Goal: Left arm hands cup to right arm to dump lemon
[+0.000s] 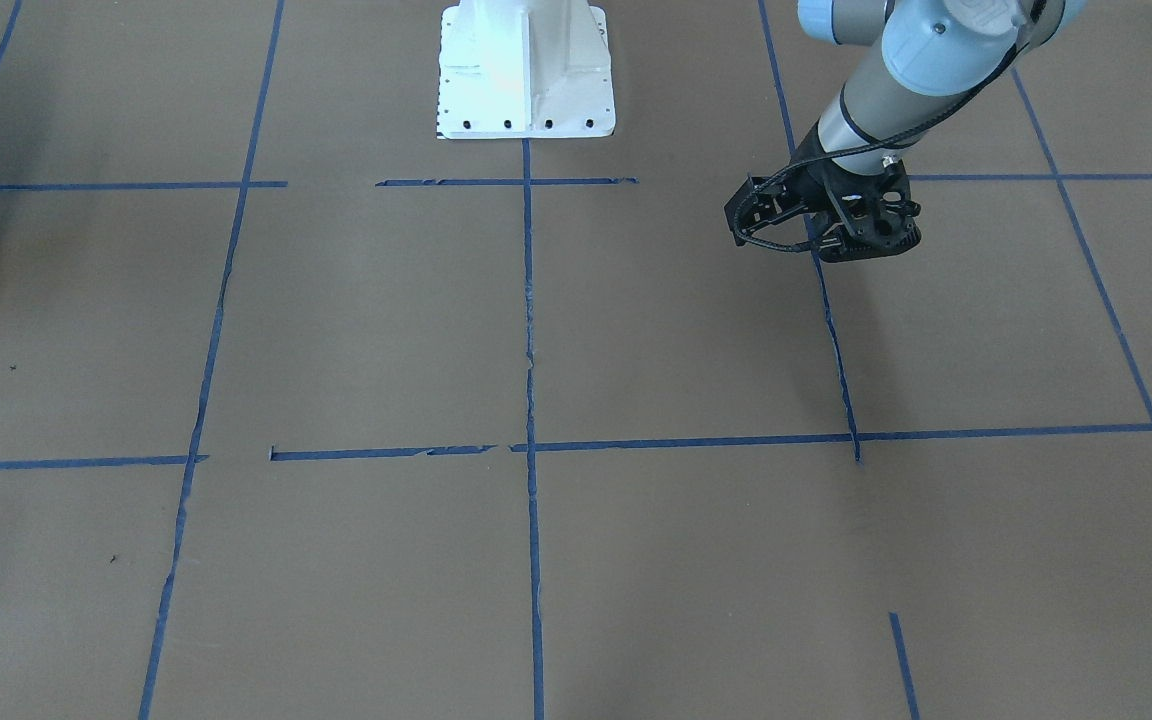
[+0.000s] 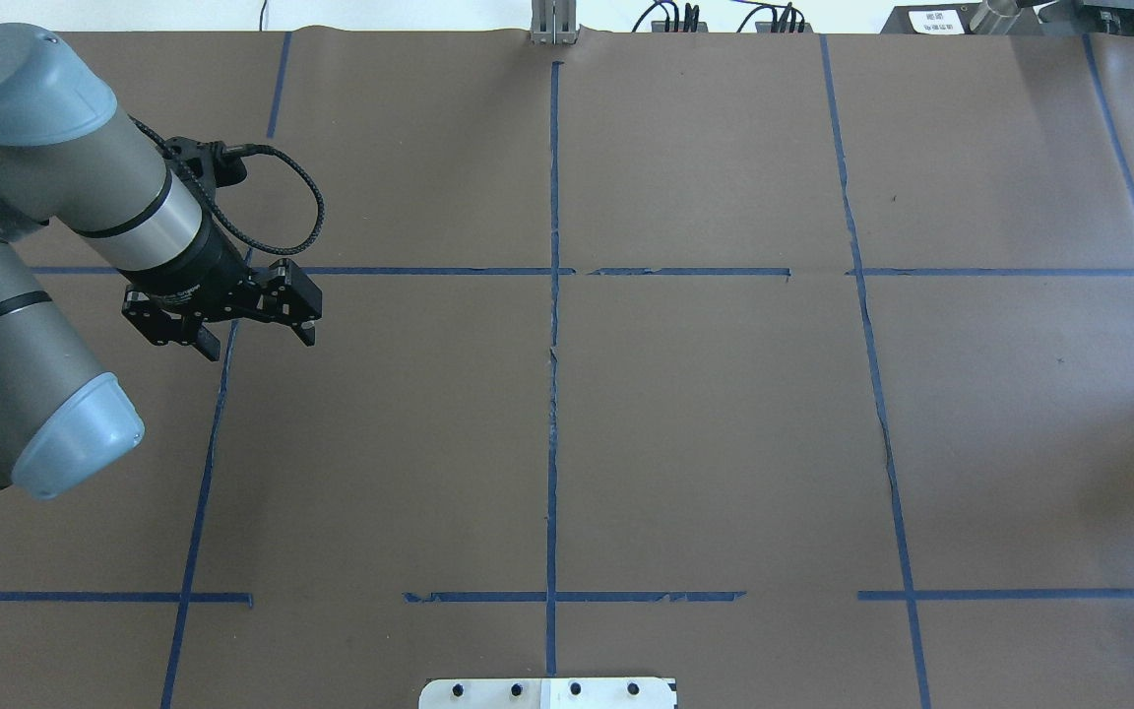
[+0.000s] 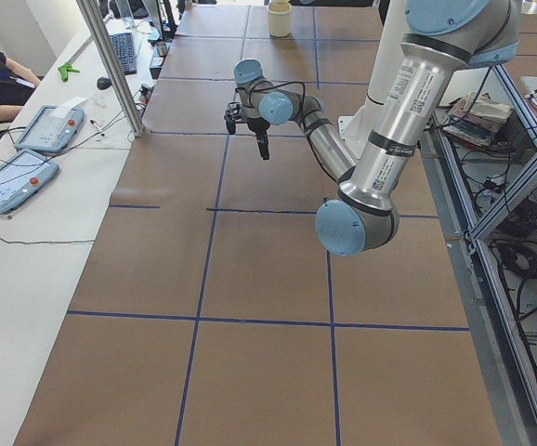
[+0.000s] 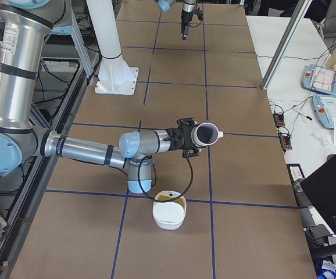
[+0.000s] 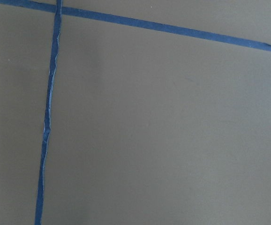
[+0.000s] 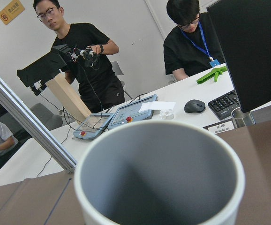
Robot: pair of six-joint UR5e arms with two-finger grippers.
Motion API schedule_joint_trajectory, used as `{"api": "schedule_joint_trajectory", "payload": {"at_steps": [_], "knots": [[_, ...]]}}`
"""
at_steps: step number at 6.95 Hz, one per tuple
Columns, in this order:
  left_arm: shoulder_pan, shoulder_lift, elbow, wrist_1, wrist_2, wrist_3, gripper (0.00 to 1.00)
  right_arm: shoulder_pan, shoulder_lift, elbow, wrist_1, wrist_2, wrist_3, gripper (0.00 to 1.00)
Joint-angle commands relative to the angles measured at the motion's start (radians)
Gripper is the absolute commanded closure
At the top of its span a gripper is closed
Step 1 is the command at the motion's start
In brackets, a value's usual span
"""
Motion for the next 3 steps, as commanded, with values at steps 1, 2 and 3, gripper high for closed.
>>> {"api": "schedule_joint_trajectory", "payload": {"at_steps": [1,2,3], "knots": [[0.001,-0.003,0.007,0.0,0.0,-0.001,0.0,-0.027,0.129,-0.069,-0.055,-0.002,-0.134,0.72],[0.001,-0.006,0.01,0.0,0.0,-0.001,0.0,-0.055,0.162,-0.085,-0.061,-0.02,-0.143,0.74],[0.001,-0.01,0.009,0.0,-0.004,-0.001,0.0,-0.101,0.19,-0.089,-0.075,-0.021,-0.151,0.73]]}}
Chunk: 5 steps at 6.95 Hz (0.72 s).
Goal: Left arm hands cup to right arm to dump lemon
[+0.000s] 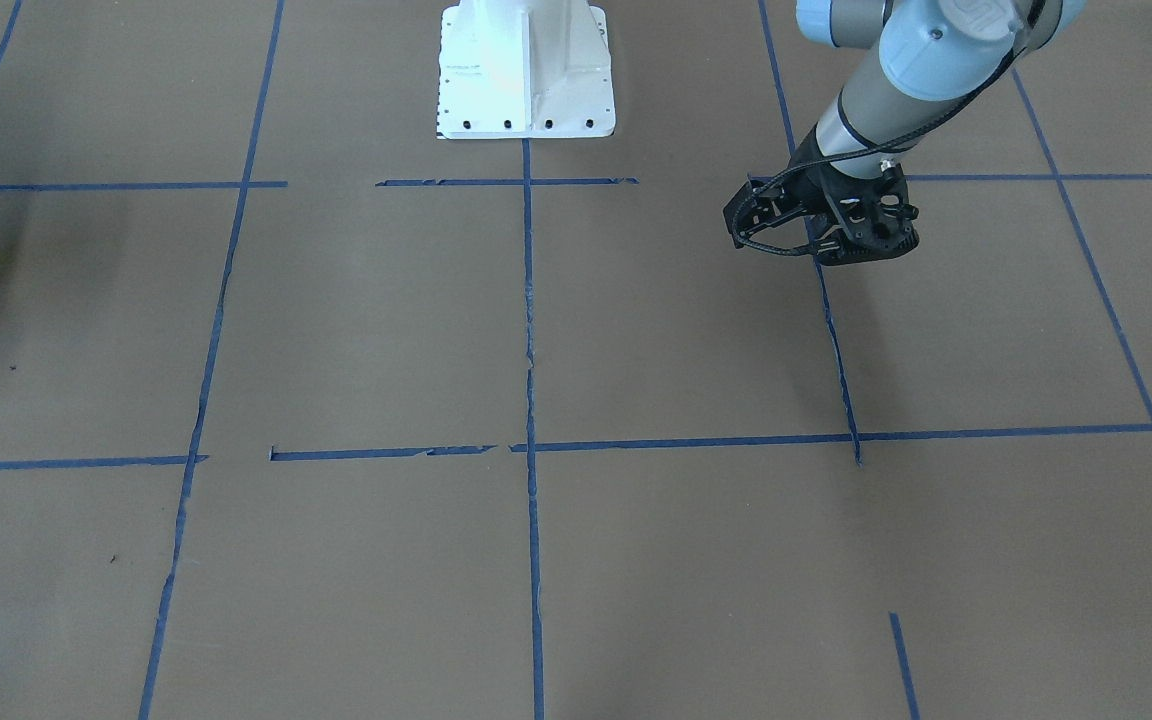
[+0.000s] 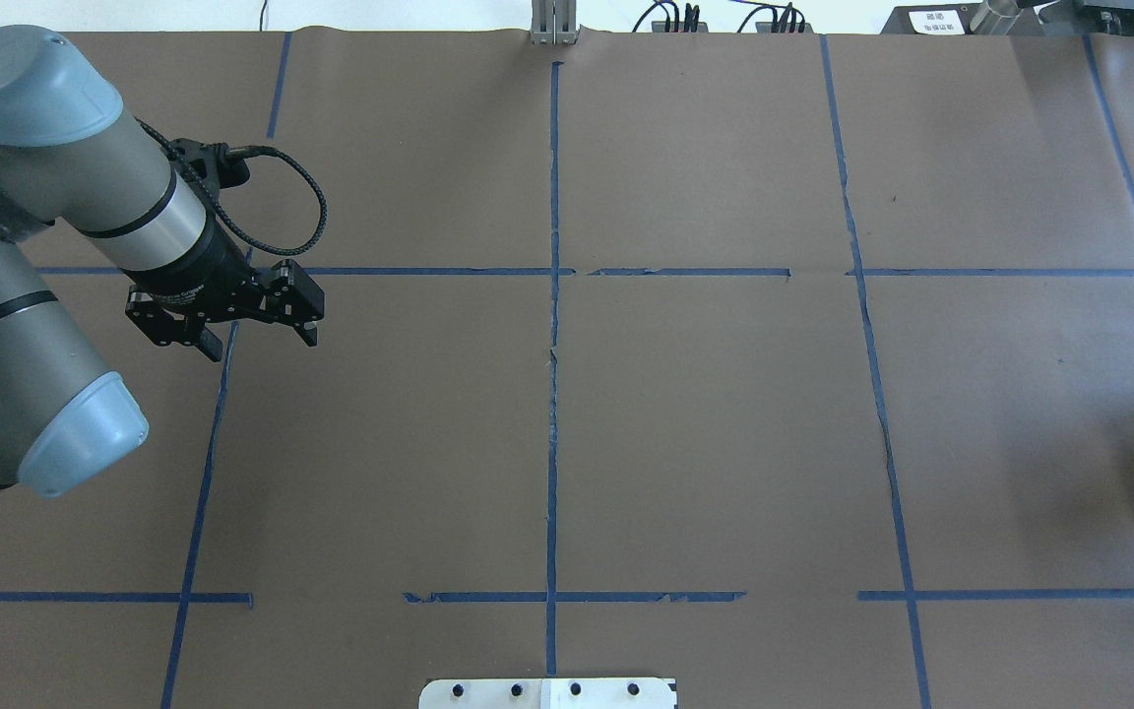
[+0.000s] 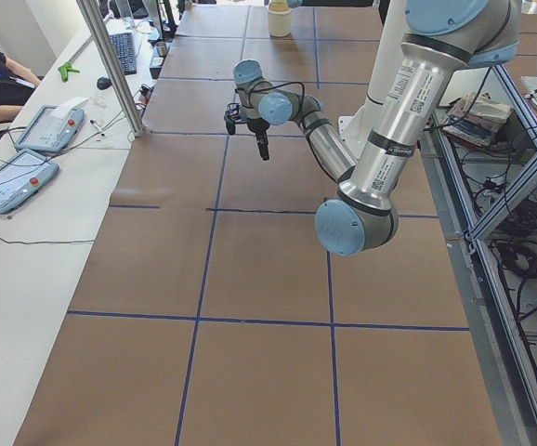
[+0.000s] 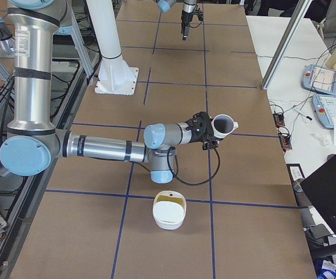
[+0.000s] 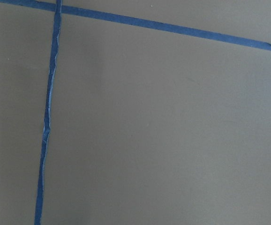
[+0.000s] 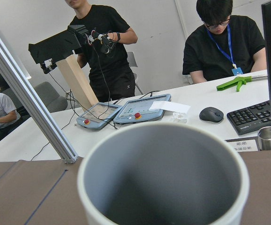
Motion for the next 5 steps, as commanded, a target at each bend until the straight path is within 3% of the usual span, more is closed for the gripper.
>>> {"api": "schedule_joint_trajectory", "payload": {"at_steps": [1,2,3,5], "knots": [[0.0,-0.006,-0.009,0.0,-0.002,-0.003,0.0,-0.105,0.09,-0.013,-0.082,-0.022,-0.115,0.7],[0.002,-0.006,-0.01,0.0,-0.002,-0.003,0.0,-0.197,0.121,-0.016,-0.133,-0.045,-0.262,0.69],[0.0,-0.014,-0.01,0.0,-0.001,-0.003,0.0,-0.329,0.183,-0.018,-0.203,-0.138,-0.287,0.7],[0.011,-0.031,-0.01,0.0,0.001,-0.002,0.0,-0.583,0.306,-0.009,-0.331,-0.438,-0.291,0.71]]}}
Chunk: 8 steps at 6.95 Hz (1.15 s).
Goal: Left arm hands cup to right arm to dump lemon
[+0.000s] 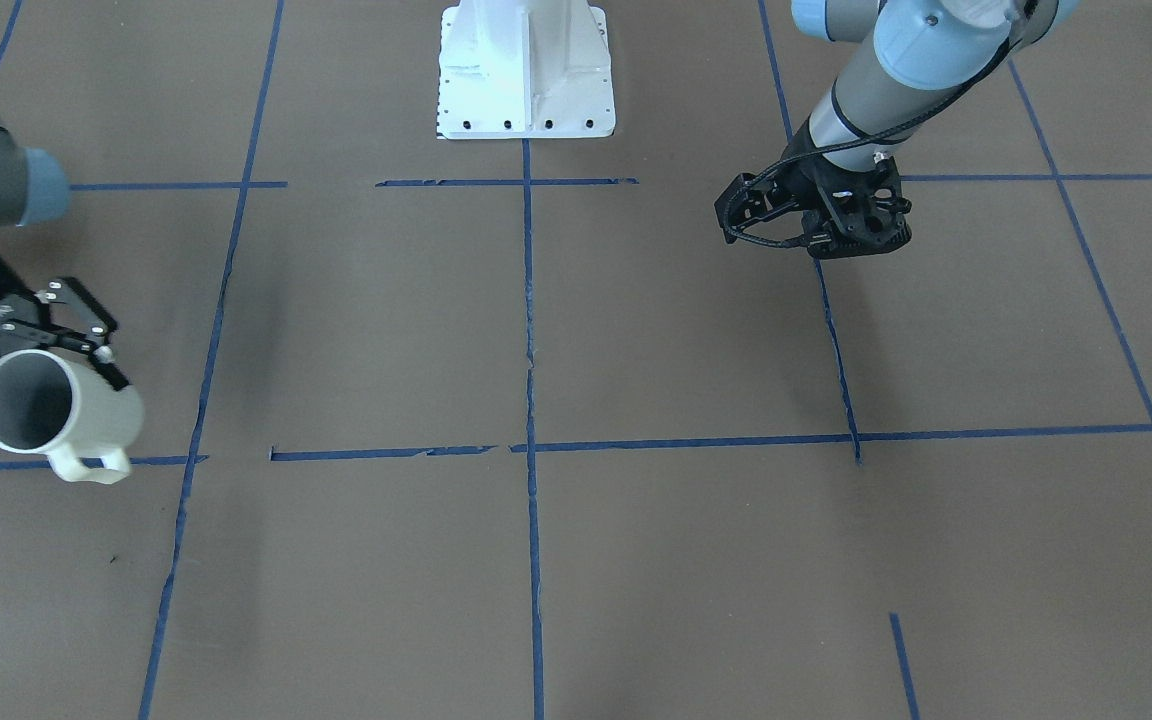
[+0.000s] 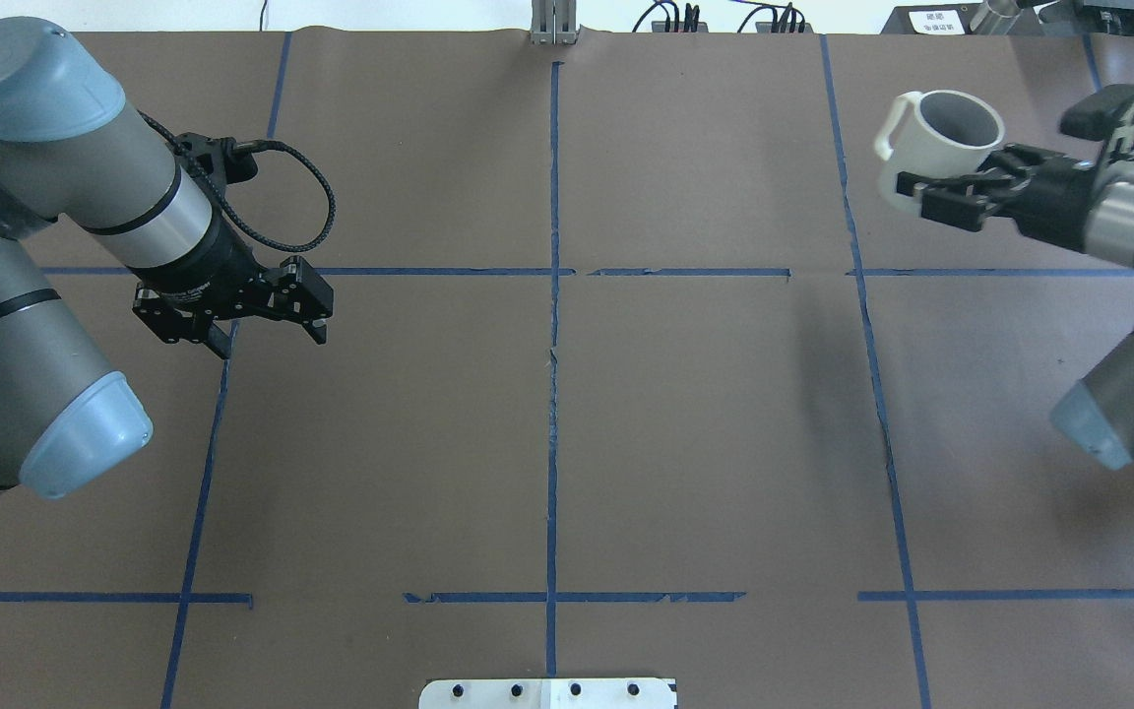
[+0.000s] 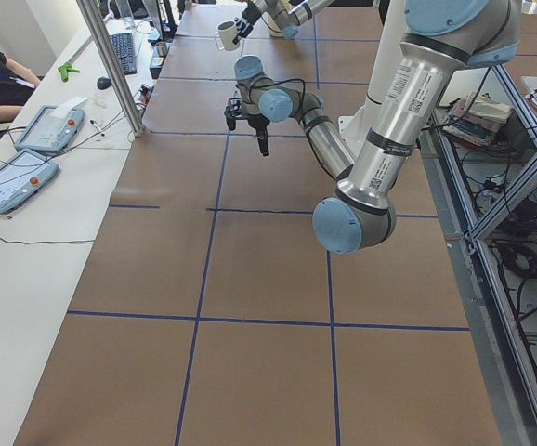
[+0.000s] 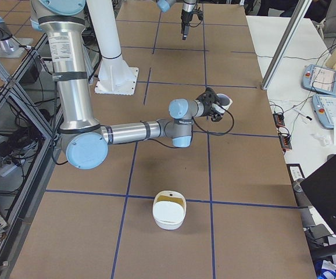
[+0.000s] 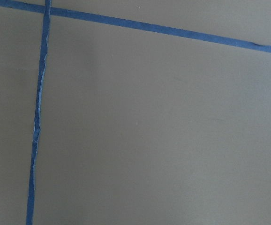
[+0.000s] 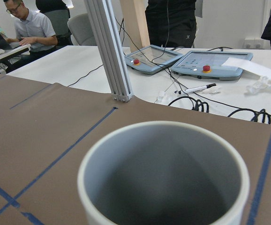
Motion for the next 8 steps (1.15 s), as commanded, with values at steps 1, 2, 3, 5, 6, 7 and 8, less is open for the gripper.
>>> {"api": "schedule_joint_trajectory", "payload": {"at_steps": [1,2,3,5,6,7,8], "knots": [[0.009,-0.027,0.003,0.001,-0.001,0.0,0.0,-0.253,0.137,0.006,-0.146,-0.312,-0.012,0.72],[0.009,-0.033,0.003,0.001,0.001,-0.003,0.0,-0.337,0.2,0.006,-0.245,-0.43,-0.013,0.71],[0.012,-0.07,0.016,-0.001,-0.001,-0.075,0.0,-0.416,0.277,0.012,-0.35,-0.606,-0.092,0.71],[0.018,-0.178,0.082,-0.001,-0.002,-0.278,0.0,-0.469,0.33,0.006,-0.473,-0.69,-0.145,0.69],[0.019,-0.252,0.152,-0.015,-0.002,-0.358,0.0,-0.471,0.407,0.001,-0.569,-0.693,-0.145,0.69],[0.019,-0.286,0.18,-0.016,-0.002,-0.369,0.0,-0.486,0.443,0.001,-0.632,-0.721,-0.141,0.68],[0.019,-0.308,0.205,-0.018,-0.002,-0.377,0.0,-0.498,0.445,0.001,-0.633,-0.739,-0.136,0.67]]}}
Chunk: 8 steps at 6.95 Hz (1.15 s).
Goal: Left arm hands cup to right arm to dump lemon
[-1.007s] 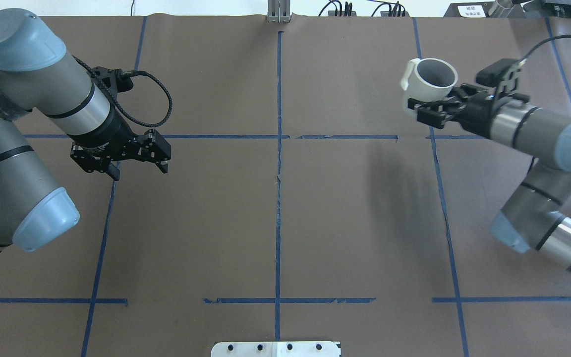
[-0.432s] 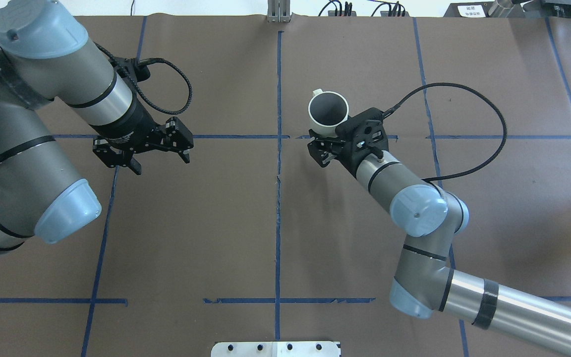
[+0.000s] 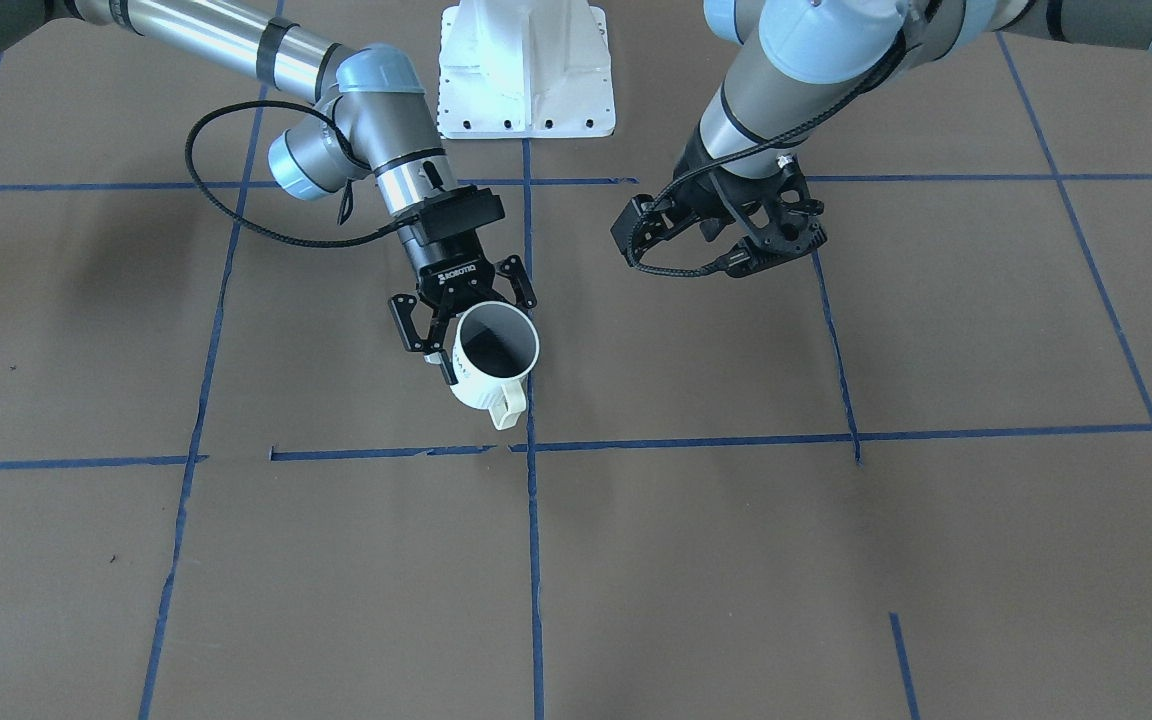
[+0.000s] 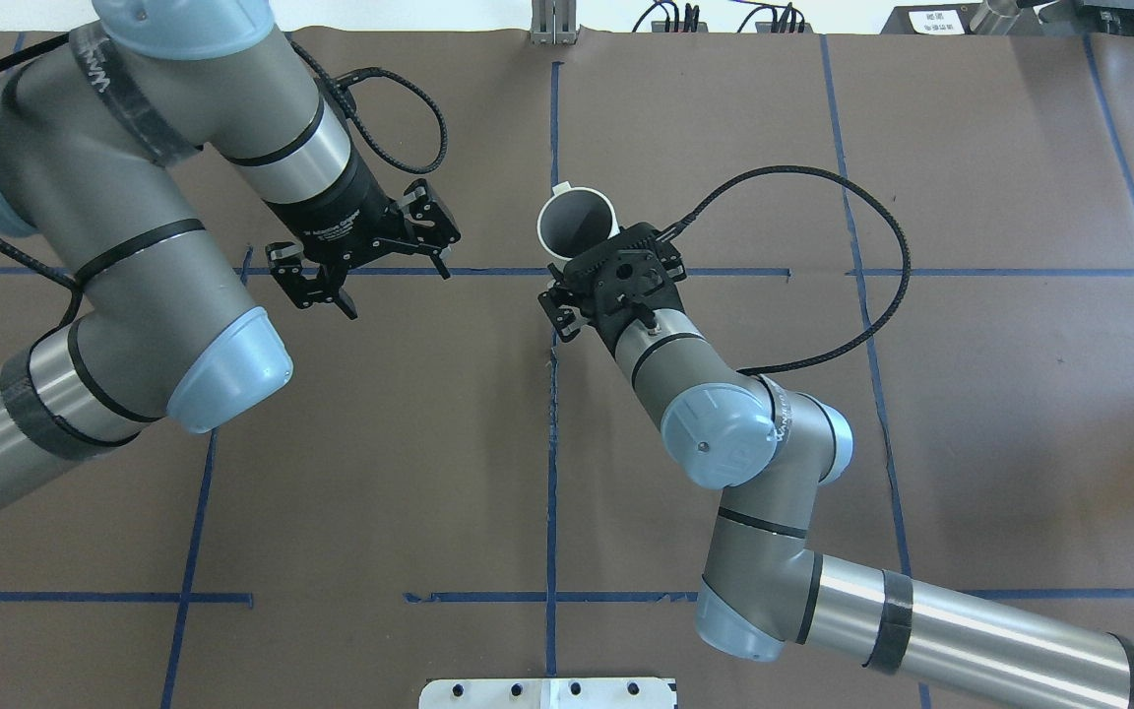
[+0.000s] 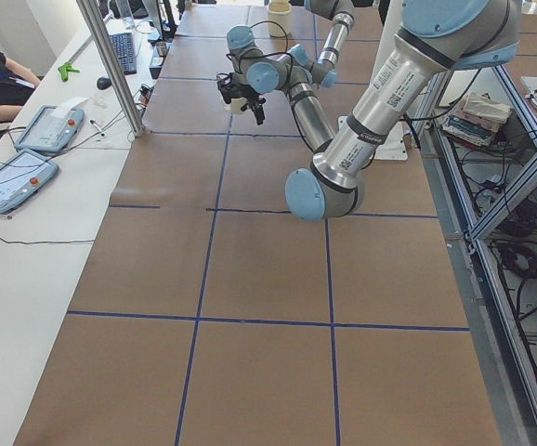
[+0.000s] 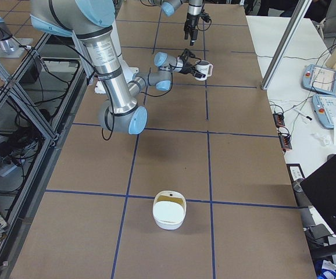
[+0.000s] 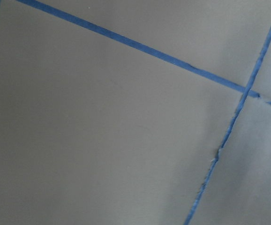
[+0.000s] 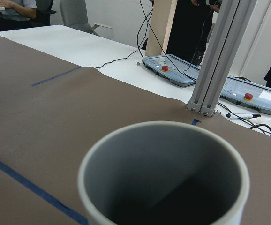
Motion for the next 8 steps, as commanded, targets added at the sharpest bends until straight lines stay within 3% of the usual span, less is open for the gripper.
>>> {"api": "schedule_joint_trajectory", "payload": {"at_steps": [1,3,6,8], "knots": [[0.001,-0.076,0.083,-0.015,0.0,-0.053,0.0,-0.029,0.021,-0.001,-0.03,-0.025,0.006,0.64],[0.002,-0.083,0.123,-0.099,0.0,-0.068,0.0,-0.048,0.02,0.005,-0.027,-0.023,-0.002,0.57],[0.017,-0.083,0.132,-0.103,0.0,-0.066,0.0,-0.072,0.024,0.01,-0.021,-0.022,0.0,0.55],[0.043,-0.084,0.155,-0.138,0.015,-0.069,0.0,-0.074,0.035,0.011,-0.021,-0.022,0.003,0.48]]}}
